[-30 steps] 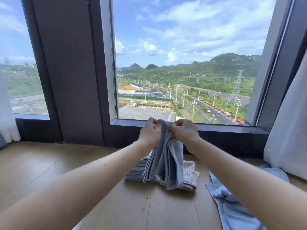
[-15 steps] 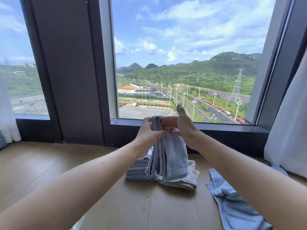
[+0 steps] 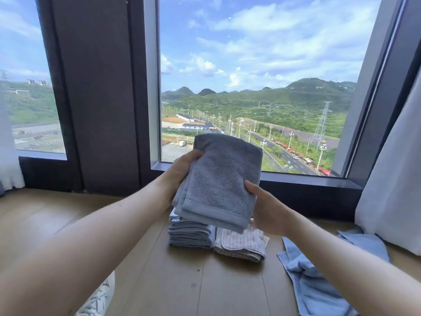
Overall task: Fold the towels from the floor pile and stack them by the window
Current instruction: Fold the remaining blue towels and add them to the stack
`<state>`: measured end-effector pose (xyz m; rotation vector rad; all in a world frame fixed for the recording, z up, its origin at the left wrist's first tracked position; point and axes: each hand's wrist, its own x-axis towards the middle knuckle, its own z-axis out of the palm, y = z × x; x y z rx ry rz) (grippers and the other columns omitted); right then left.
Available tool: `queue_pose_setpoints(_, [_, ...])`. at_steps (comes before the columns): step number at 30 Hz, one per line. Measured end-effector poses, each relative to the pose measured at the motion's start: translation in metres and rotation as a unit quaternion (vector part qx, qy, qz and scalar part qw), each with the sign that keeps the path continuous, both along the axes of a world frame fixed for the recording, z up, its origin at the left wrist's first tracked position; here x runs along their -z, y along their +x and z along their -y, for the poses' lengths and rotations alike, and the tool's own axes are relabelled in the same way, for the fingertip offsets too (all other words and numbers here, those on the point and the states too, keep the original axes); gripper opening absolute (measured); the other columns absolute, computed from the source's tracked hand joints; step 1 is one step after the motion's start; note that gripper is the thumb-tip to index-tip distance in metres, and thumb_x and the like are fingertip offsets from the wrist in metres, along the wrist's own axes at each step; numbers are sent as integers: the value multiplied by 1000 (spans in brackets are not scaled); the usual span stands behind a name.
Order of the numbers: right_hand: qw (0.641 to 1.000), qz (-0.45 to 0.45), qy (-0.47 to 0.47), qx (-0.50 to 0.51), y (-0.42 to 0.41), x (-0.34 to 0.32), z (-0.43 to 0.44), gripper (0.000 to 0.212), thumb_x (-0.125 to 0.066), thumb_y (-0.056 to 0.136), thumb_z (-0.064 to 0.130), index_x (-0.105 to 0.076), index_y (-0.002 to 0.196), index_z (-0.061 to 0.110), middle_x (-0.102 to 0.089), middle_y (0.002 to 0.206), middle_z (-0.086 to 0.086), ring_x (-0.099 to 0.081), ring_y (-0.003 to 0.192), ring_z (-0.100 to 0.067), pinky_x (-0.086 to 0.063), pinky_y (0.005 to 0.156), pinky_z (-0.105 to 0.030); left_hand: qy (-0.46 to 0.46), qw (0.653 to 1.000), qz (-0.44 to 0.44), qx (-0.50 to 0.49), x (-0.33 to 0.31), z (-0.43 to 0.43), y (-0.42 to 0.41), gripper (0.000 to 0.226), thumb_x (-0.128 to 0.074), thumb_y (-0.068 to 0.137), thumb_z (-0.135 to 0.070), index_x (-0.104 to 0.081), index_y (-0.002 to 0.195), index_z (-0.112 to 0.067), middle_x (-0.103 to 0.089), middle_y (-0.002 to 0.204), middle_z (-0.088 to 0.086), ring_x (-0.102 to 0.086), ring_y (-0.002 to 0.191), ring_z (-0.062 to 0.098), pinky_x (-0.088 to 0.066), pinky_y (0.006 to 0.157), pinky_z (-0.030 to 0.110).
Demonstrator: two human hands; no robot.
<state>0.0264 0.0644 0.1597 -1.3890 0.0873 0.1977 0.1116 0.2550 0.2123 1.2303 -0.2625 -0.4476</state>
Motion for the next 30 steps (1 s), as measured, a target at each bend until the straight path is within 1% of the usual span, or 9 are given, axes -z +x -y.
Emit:
queue_pose_setpoints(2, [999,10,49,8,-2,2,-11,69,-90,43,37,-69,103,10,-72,99,-7,-68,90,-21,-52,90,-35,40,999,-4,32,-4,-2,-4,39,-50,91,-21,-56,54,-14,-52,48,1,-51,43,14,-41,50,22])
queue_pose_setpoints(6, [996,-3,45,80,-10,-14,-18,30,-66,79,28,-63,100,7,-72,86,-10,-69,75,-23,-54,75,-33,121,992,6,28,-3,-9,-11,40,-38,96,-13,-40,56,-15,-40,43,-2,-35,48,12,-28,53,23])
queue_pose_setpoints(8, [993,-18,30,116,-14,-21,-19,32,-65,80,31,-63,103,9,-72,89,-11,-67,81,-27,-53,78,-36,100,993,-31,47,0,-13,-14,43,-39,96,-14,-52,55,-12,-49,44,-2,-45,46,11,-32,56,21])
queue_pose_setpoints(10, [989,-37,16,139,-17,-25,-23,42,-68,78,34,-63,110,8,-71,99,-14,-66,90,-30,-53,84,-39,99,990,-58,84,5,-19,-22,35,-45,97,-28,-64,75,-8,-67,61,4,-64,55,15,-48,64,26])
queue_pose_setpoints(13, [987,-52,-2,155,-24,-31,-25,53,-70,75,41,-61,115,8,-69,109,-17,-65,103,-33,-50,94,-44,150,984,-56,74,16,-27,-31,25,-61,89,-30,-62,101,-7,-72,69,6,-69,60,17,-58,58,27])
queue_pose_setpoints(17, [981,-51,-26,186,-21,-37,-21,50,-60,84,48,-59,116,8,-70,106,-16,-67,98,-32,-52,90,-44,161,987,-5,27,28,-30,-29,25,-51,96,-26,-49,118,-15,-67,92,7,-67,80,22,-54,67,35])
queue_pose_setpoints(23, [982,-34,-15,188,13,-39,-26,44,-40,97,47,-58,112,9,-70,95,-15,-67,79,-28,-52,63,-34,230,958,147,-87,18,-31,-5,24,-36,100,-34,-32,121,-23,-57,108,10,-59,97,28,-50,85,39])
queue_pose_setpoints(27, [987,-33,0,158,47,-28,-28,40,-54,91,38,-49,124,15,-65,110,-17,-66,80,-31,-55,61,-37,264,951,118,-111,13,-36,28,31,-47,97,-32,-26,120,-31,-52,88,7,-54,72,25,-47,64,36])
queue_pose_setpoints(30, [986,-3,16,169,73,-15,-26,48,-60,89,24,-39,132,29,-59,115,-15,-64,75,-31,-54,57,-37,253,959,91,-85,20,-36,53,22,-56,93,-28,-45,111,-30,-58,102,12,-62,88,30,-52,77,40])
